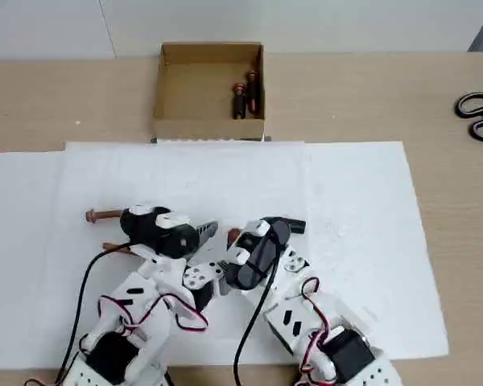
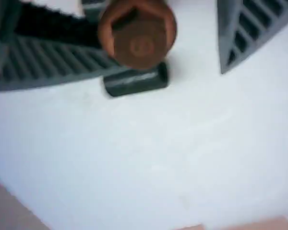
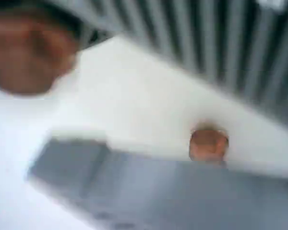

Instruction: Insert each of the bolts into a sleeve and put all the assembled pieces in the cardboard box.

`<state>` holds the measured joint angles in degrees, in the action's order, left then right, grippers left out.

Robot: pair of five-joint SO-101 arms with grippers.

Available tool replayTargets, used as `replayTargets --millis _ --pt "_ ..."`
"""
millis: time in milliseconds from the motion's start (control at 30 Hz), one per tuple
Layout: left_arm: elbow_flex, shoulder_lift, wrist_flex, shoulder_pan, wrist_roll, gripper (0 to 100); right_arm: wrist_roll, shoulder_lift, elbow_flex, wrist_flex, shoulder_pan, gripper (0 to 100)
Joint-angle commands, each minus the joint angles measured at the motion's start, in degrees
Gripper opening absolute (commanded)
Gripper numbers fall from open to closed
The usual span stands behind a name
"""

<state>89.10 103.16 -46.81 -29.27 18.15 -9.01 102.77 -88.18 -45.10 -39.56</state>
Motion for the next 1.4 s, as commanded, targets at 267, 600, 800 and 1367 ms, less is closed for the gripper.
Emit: replayTargets --millis 267,600,800,1367 --pt "-5.93 0.44 -2.37 0.53 -0.26 28 -0.09 1.01 3.25 0.22 0.13 0.2" --pt "-12.88 0.53 -2.02 11.25 -0.18 0 0.09 1.01 -1.14 0.31 9.10 0.2" --pt "-7.08 0.53 -3.34 21.10 -0.09 1 7.12 0.40 -4.22 0.31 16.22 0.2" --pt "-1.89 0.53 -6.59 26.02 0.18 1 7.82 -46.55 37.98 8.66 20.70 0.1"
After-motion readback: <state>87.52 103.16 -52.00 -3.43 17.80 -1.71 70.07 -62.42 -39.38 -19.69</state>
